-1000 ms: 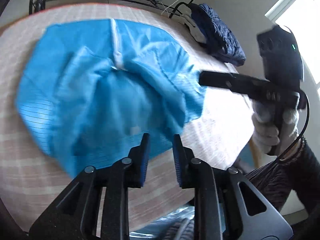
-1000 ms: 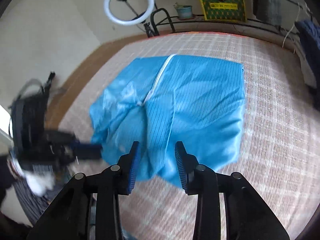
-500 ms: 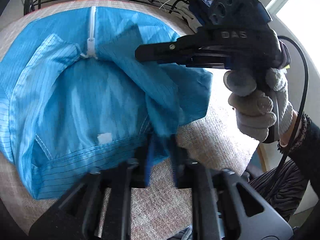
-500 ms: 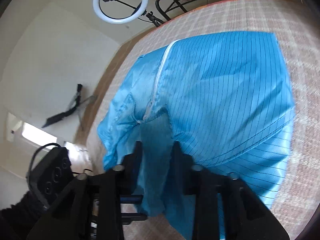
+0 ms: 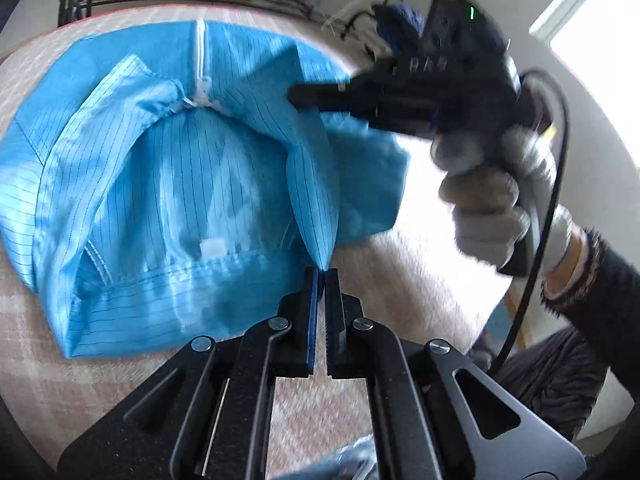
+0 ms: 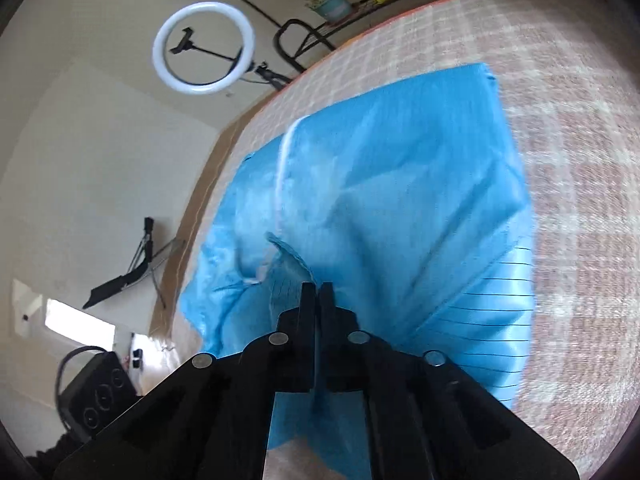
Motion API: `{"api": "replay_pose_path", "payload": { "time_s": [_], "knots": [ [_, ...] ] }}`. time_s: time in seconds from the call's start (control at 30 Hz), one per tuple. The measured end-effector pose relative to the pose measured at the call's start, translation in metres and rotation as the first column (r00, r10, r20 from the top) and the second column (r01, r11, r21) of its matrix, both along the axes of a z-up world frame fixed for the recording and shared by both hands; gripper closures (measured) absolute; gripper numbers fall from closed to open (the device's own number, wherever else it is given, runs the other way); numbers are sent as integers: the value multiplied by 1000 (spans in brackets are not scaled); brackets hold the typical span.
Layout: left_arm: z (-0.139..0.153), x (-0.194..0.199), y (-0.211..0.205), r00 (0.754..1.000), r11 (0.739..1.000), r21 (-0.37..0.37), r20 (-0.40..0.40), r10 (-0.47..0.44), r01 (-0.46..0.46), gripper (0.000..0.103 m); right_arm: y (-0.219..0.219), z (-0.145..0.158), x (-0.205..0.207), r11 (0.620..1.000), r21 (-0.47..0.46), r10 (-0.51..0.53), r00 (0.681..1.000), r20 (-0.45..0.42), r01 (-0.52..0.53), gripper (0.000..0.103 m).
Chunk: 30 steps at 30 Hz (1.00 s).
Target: Fold large clothes
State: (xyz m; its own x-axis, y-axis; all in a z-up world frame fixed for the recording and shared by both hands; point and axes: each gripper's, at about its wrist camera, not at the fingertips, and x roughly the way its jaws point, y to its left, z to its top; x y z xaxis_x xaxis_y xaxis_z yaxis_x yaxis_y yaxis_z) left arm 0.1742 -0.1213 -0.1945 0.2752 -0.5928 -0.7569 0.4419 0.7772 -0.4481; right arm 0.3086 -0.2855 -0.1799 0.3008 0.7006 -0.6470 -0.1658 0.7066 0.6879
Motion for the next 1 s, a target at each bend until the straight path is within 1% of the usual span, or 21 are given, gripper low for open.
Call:
{"api": "replay_pose_path", "payload": {
  "time_s": [0.03,0.07,0.13,0.17,0.2,0.23,0.3,0.33,0.37,0.4,0.43,0.5,0.53,0.57,0.6,0.63,0.7,0.73,0.87,0.93,1.0],
  "knots": [
    [5,-3,4,1000,1000,-1,12,-10,10,103,2,7,1,999,-25,26,1000,0,-26,98],
    [14,0,8,999,1000,-5,31,-10,10,103,3,14,0,996,-80,41,999,17,-40,95],
    [29,5,23,997,1000,-9,72,11,-10,103,6,33,-8,978,-208,52,993,106,-29,92],
    [38,13,33,994,999,-9,100,42,-41,103,4,41,-11,973,-232,44,989,141,-10,92],
    [43,18,43,991,997,-12,114,71,-70,103,3,46,-13,971,-240,34,986,161,6,92],
    [47,33,48,987,994,-14,124,106,-106,103,3,52,-15,970,-242,26,983,183,19,92],
    [50,58,70,971,981,-15,139,193,-193,103,8,60,-17,973,-230,38,973,229,17,92],
    [48,67,77,966,975,-20,135,220,-219,103,12,62,-18,973,-229,52,969,242,5,92],
    [44,78,84,964,970,-35,110,241,-239,103,22,62,-14,973,-232,69,968,243,-11,92],
    [38,90,88,968,970,-50,72,240,-237,103,31,60,-11,970,-244,85,967,239,-24,92],
    [31,98,90,970,971,-46,47,237,-235,103,37,56,-8,968,-249,92,968,234,-32,92],
    [13,110,88,963,964,42,74,260,-263,103,43,47,-1,967,-252,93,974,205,-39,92],
    [5,113,88,964,962,81,82,255,-261,103,45,41,2,965,-259,88,978,186,-38,92],
    [-6,115,88,966,960,115,71,247,-254,103,48,35,4,961,-275,85,981,173,-35,92],
    [-13,116,87,967,959,125,64,246,-253,103,49,30,3,952,-303,92,983,159,-40,92],
    [-15,115,91,968,960,124,63,244,-250,103,52,26,3,934,-355,103,984,147,-44,92],
    [-8,114,95,965,958,124,76,249,-257,103,55,20,-2,895,-442,129,983,130,-59,92],
    [-2,113,100,963,958,111,85,256,-265,103,54,20,-7,889,-453,137,982,131,-64,92],
    [20,96,116,952,952,83,111,284,-294,103,52,40,-30,900,-432,148,975,165,-63,92],
    [32,86,122,956,958,53,97,276,-282,103,60,53,-50,905,-415,189,965,184,-98,92],
    [40,75,123,961,963,53,98,257,-263,101,70,61,-72,904,-402,238,952,191,-146,88]
  ]
}}
